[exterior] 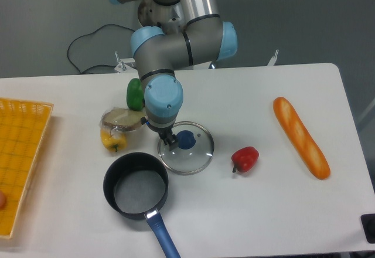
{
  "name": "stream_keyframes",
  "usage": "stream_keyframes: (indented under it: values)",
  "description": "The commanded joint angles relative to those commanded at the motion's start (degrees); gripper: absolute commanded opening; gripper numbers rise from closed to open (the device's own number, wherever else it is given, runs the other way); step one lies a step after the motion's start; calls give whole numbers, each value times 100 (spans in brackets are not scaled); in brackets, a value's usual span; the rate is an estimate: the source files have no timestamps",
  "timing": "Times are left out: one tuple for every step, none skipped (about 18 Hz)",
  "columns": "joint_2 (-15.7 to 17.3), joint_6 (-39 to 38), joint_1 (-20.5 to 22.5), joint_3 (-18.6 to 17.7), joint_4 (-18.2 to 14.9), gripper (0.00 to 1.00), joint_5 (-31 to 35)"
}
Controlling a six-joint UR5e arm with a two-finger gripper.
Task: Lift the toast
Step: 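Move the gripper toward the bagged toast slice and lower onto it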
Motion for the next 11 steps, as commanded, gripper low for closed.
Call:
stream_keyframes:
  values:
    - [0, -9, 0, 0, 0, 100, -44]
    - [0, -9, -9, -9, -26, 100, -53]
    - [0, -9, -44, -9, -122, 100, -54]
    - [-9, -9, -53, -9, -228, 100, -54]
    - [-9, -18, -88, -17, -316, 100, -54]
    - [-9, -18, -123, -26, -369, 100, -62]
    - [-9, -9, -123, -52, -378, 100, -62]
    - [-18, -1, -149, -70, -369, 100, -62]
    - [-35, 8, -184, -70, -369, 100, -62]
    - [-53, 8, -202, -70, -361, 100, -62]
    - [-79, 8, -237, -70, -360, 100, -71]
